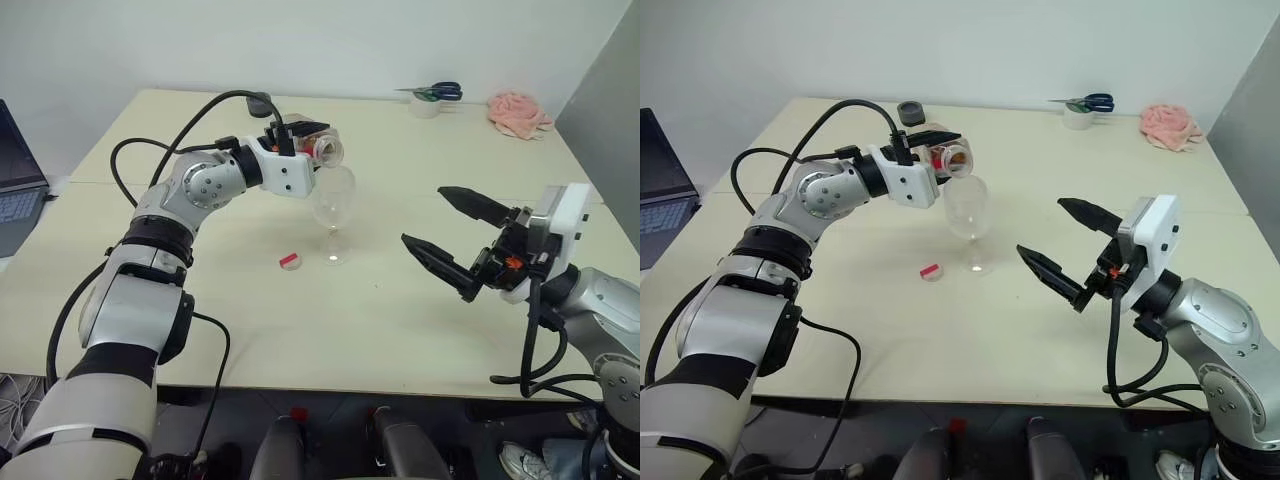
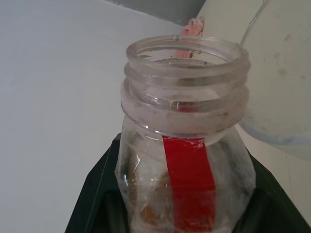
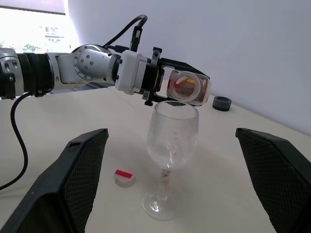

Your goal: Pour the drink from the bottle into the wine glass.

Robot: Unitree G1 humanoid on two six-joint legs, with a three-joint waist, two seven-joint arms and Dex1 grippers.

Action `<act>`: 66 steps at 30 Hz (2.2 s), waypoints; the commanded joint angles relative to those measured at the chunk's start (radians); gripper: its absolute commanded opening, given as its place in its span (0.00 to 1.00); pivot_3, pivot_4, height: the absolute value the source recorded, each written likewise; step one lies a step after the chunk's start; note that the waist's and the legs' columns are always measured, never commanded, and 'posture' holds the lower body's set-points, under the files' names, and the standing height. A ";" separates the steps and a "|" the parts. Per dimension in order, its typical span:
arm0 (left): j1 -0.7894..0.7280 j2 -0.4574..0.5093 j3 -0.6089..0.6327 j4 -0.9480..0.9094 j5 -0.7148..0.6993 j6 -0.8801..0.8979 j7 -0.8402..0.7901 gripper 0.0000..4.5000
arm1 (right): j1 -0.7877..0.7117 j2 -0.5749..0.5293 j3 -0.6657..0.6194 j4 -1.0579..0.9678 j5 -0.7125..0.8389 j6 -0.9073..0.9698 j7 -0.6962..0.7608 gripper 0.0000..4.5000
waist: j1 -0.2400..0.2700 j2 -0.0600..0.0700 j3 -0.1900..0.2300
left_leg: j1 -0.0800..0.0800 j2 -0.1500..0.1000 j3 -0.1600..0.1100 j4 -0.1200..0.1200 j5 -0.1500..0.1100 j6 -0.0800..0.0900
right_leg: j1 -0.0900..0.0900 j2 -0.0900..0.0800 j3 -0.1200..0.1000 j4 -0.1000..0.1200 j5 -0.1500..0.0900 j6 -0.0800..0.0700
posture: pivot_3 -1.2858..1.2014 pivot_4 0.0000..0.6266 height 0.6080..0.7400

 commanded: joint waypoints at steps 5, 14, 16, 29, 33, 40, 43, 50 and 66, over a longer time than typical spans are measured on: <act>-0.056 0.017 -0.004 0.014 0.006 -0.019 0.031 0.40 | 0.001 0.008 0.019 0.004 -0.045 -0.044 -0.007 1.00 | -0.001 0.000 0.000 | 0.000 0.000 0.000 0.000 0.000 0.000 | 0.000 0.000 0.000 0.000 0.000 0.000 | 0.52 0.24 1.00; -0.050 0.042 -0.014 -0.001 0.027 -0.033 0.044 0.40 | -0.013 0.004 0.030 0.032 -0.050 -0.056 0.018 1.00 | -0.002 0.000 0.000 | 0.000 0.000 0.000 0.000 0.000 0.000 | 0.000 0.000 0.000 0.001 0.000 0.000 | 0.52 0.24 1.00; -0.050 0.046 -0.020 -0.003 0.035 -0.034 0.052 0.40 | -0.016 0.004 0.032 0.037 -0.051 -0.058 0.022 1.00 | -0.001 0.000 0.000 | 0.000 0.000 0.000 0.000 0.000 0.000 | 0.000 0.000 0.000 0.001 0.000 0.000 | 0.52 0.24 1.00; -0.074 0.062 -0.053 0.001 0.091 -0.040 0.108 0.40 | -0.046 0.000 0.040 0.066 -0.058 -0.064 0.037 1.00 | -0.002 0.000 0.000 | 0.000 0.000 0.000 0.000 0.000 0.000 | 0.000 0.000 0.000 0.001 0.000 0.000 | 0.52 0.24 1.00; -0.080 0.065 -0.063 0.007 0.100 -0.037 0.123 0.40 | -0.052 -0.003 0.043 0.071 -0.060 -0.067 0.039 1.00 | -0.002 0.000 0.000 | 0.000 0.000 0.000 0.000 0.000 0.000 | 0.000 0.000 0.000 0.001 0.000 0.000 | 0.52 0.24 1.00; -0.094 0.070 -0.081 0.014 0.135 -0.036 0.157 0.40 | -0.061 0.003 0.047 0.073 -0.068 -0.070 0.032 1.00 | -0.002 0.000 0.000 | 0.001 0.000 0.000 0.000 0.000 0.000 | 0.000 0.000 0.000 0.001 0.000 0.000 | 0.52 0.24 1.00; -0.105 0.075 -0.092 0.010 0.160 -0.039 0.184 0.40 | -0.061 0.005 0.047 0.074 -0.071 -0.071 0.029 1.00 | -0.002 0.000 0.000 | 0.000 0.000 0.000 0.000 0.000 0.000 | 0.000 0.000 0.000 0.001 0.000 0.000 | 0.52 0.24 1.00; -0.124 0.082 -0.110 0.014 0.206 -0.038 0.253 0.40 | -0.071 0.009 0.050 0.083 -0.080 -0.076 0.031 1.00 | -0.002 0.000 0.000 | 0.001 0.000 0.000 0.000 0.000 0.000 | 0.000 0.000 0.000 0.002 0.000 0.000 | 0.52 0.24 1.00; -0.143 0.099 -0.115 0.004 0.252 -0.050 0.332 0.40 | -0.079 0.011 0.063 0.100 -0.096 -0.085 0.038 1.00 | -0.002 0.000 0.000 | 0.001 0.000 0.000 0.000 0.000 0.000 | 0.000 0.000 0.000 0.002 0.000 0.000 | 0.52 0.24 1.00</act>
